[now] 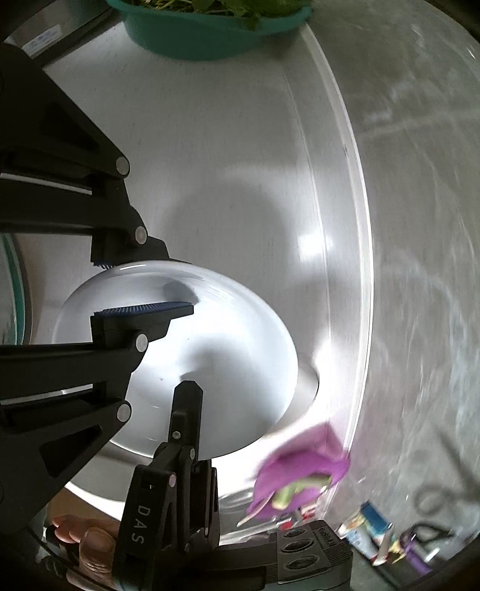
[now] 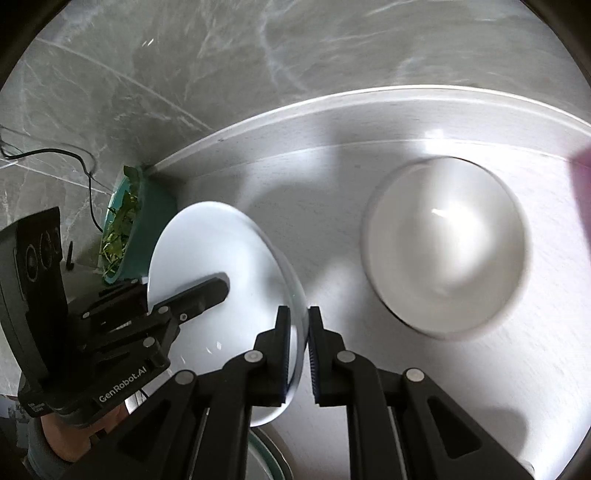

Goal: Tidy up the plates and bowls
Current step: 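Carry the small white bowl with both tools down into the large white bowl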

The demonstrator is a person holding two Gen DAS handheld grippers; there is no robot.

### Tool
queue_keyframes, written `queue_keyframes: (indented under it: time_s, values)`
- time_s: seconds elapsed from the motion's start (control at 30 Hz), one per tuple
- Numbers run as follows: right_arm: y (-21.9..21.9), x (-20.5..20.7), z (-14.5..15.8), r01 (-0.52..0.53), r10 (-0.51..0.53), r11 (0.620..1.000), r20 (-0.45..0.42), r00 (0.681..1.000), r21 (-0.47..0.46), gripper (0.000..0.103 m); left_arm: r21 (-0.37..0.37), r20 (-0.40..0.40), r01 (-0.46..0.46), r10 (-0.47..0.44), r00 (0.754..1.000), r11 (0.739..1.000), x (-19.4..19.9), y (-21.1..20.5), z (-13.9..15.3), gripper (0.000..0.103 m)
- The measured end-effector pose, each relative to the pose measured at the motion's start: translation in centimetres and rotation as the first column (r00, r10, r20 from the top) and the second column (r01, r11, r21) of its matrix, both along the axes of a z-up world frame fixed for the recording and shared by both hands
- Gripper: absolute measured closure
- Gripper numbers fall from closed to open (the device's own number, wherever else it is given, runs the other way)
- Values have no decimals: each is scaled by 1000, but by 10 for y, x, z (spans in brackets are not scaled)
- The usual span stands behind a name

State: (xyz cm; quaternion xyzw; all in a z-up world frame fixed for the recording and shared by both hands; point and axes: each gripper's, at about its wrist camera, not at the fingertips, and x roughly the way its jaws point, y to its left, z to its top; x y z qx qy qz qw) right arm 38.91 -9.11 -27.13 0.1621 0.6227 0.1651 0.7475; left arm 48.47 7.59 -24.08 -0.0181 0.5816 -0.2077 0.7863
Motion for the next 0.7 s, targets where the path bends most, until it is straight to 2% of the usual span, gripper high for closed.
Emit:
queue_keyframes:
  time_s: [0.2,0.4,0.5,0.7]
  values:
    - [-48,-42,17,19,-19,1000,-2,1000,-7,90,-19,0,51,-51,999,999,-43,-51,18,90]
    - [-104,-87,29,15,-15,1000,5,1000,7,90,-32,-6,60,-60,998,998,-88,-102,32,90]
    - [-128,-107,27,13,-13,1000,-4,1000,16,90,-28,-17,62,-63,998,998,-111,-131,35,90]
    - [-163,-144,14,5,-4,1000,-32,999,13,89,-37,-58,46,-48,997,998,-152,-171,18,90]
